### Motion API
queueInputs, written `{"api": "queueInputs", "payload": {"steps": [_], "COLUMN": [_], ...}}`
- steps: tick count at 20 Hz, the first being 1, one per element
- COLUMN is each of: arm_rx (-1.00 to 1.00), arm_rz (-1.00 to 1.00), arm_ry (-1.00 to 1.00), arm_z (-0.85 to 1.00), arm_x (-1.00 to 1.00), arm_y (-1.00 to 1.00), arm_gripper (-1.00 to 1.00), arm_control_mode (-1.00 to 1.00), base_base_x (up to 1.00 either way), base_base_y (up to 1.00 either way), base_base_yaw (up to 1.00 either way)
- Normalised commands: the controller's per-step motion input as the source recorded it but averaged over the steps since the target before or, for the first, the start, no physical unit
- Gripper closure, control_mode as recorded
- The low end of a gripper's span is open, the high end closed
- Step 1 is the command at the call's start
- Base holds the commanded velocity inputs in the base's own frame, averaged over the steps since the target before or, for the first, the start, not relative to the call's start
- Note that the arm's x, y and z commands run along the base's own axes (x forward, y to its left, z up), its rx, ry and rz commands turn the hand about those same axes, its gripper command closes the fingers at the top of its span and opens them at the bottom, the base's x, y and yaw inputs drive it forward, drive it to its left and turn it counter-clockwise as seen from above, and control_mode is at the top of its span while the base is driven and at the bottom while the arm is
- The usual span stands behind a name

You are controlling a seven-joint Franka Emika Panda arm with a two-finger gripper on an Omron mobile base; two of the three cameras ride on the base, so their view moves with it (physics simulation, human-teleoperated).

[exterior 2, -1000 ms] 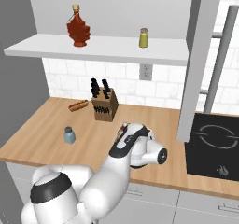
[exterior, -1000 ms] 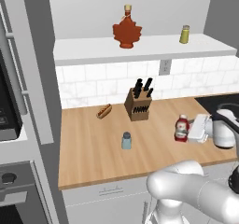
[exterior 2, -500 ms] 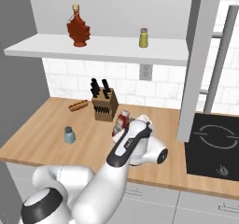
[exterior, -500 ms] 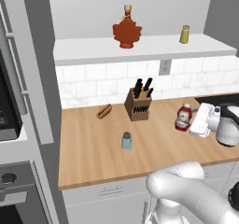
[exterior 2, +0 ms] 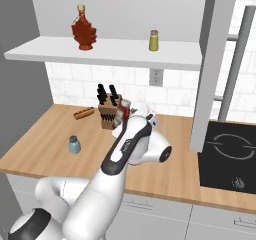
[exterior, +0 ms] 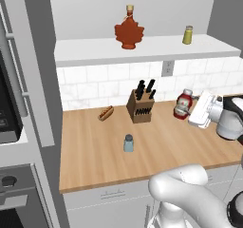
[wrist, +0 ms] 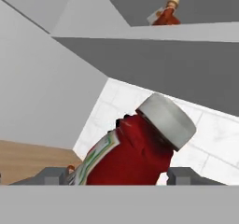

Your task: Put the shaker and condiment bottle from the counter next to their counterparts in the cabinet.

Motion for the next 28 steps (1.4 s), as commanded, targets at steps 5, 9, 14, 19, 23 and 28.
{"api": "queueInputs", "payload": {"steps": [5,9,14,19,23,28], "arm_rx": [0.0,0.0,0.0,0.0,0.0,0.0], "arm_rz": [0.0,0.0,0.0,0.0,0.0,0.0], "arm_ry": [-0.07,-0.07,-0.03,-0.03,-0.01,0.0], "arm_z": [0.72,0.62,0.62,0.59,0.61,0.52], "arm_x": [-0.01,0.0,-0.07,-0.03,-0.05,0.0], "arm_y": [0.31,0.41,0.34,0.35,0.32,0.33], "arm_gripper": [1.0,1.0,1.0,1.0,1.0,1.0], "arm_control_mode": [-1.0,-1.0,-1.0,-1.0,-1.0,-1.0], "base_base_x": [0.0,0.0,0.0,0.0,0.0,0.0], "base_base_y": [0.0,0.0,0.0,0.0,0.0,0.0], "base_base_yaw": [0.0,0.0,0.0,0.0,0.0,0.0]}}
